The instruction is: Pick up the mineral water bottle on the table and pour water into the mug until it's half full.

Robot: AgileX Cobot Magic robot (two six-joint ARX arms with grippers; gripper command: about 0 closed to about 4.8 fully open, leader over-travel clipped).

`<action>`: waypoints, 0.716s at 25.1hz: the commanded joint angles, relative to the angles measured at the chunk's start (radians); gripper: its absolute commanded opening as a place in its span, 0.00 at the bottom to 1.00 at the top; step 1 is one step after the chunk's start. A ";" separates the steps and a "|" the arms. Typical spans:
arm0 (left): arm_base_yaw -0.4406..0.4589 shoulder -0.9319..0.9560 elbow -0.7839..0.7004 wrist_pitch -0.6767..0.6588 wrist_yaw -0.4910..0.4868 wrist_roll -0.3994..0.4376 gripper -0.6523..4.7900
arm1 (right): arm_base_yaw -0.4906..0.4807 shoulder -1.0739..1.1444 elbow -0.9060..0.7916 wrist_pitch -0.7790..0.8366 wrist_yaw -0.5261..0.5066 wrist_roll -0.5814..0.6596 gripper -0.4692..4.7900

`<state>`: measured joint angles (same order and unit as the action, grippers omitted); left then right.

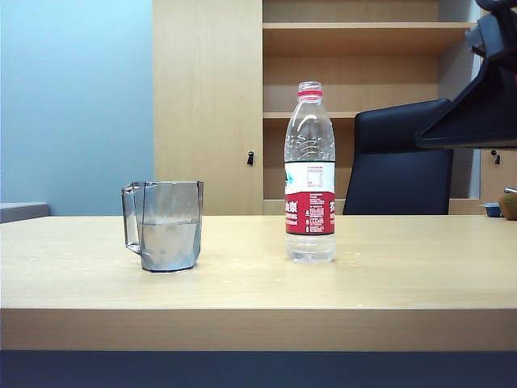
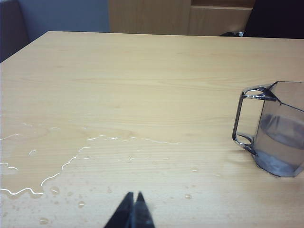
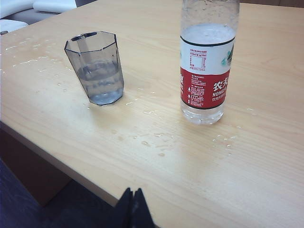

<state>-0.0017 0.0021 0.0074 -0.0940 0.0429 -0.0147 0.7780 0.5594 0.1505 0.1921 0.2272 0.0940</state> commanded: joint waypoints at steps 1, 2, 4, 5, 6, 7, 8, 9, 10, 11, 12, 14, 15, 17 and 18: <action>0.000 0.001 0.002 0.005 0.005 0.007 0.12 | 0.001 -0.020 0.001 -0.006 0.006 -0.003 0.08; 0.000 0.001 0.002 0.005 0.005 0.007 0.12 | -0.008 -0.053 0.001 -0.020 0.055 -0.041 0.08; 0.000 0.001 0.002 0.005 0.005 0.007 0.12 | -0.035 -0.113 0.001 -0.050 0.077 -0.050 0.08; 0.000 0.001 0.002 0.004 0.002 0.007 0.12 | -0.057 -0.165 0.001 -0.076 0.079 -0.050 0.08; 0.000 0.001 0.002 0.004 0.003 0.007 0.12 | -0.079 -0.216 0.001 -0.101 0.081 -0.053 0.08; 0.000 0.001 0.002 0.005 0.007 0.007 0.12 | -0.106 -0.273 0.000 -0.126 0.090 -0.077 0.08; 0.000 0.001 0.002 0.004 0.006 0.007 0.12 | -0.150 -0.349 0.000 -0.156 0.092 -0.117 0.08; 0.000 0.001 0.002 0.004 0.005 0.007 0.12 | -0.237 -0.454 0.000 -0.187 0.092 -0.153 0.08; 0.000 0.001 0.002 0.004 0.005 0.007 0.12 | -0.283 -0.494 -0.001 -0.192 0.091 -0.161 0.08; 0.001 0.001 0.002 0.004 0.006 0.007 0.12 | -0.391 -0.555 -0.003 -0.196 0.092 -0.163 0.08; 0.001 0.001 0.002 0.004 0.006 0.007 0.12 | -0.437 -0.565 -0.005 -0.192 0.092 -0.165 0.08; 0.000 0.001 0.002 0.003 0.006 0.007 0.12 | -0.535 -0.562 -0.011 -0.187 0.084 -0.163 0.08; 0.000 0.001 0.002 0.003 0.006 0.007 0.12 | -0.582 -0.562 -0.018 -0.190 0.056 -0.163 0.08; 0.000 0.001 0.002 0.003 0.005 0.007 0.12 | -0.645 -0.562 -0.037 -0.187 0.013 -0.163 0.08; 0.001 0.001 0.002 0.004 0.005 0.007 0.12 | -0.683 -0.562 -0.053 -0.188 0.009 -0.162 0.08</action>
<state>-0.0017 0.0021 0.0074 -0.0956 0.0441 -0.0147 0.1356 -0.0002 0.1143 -0.0006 0.2680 -0.0662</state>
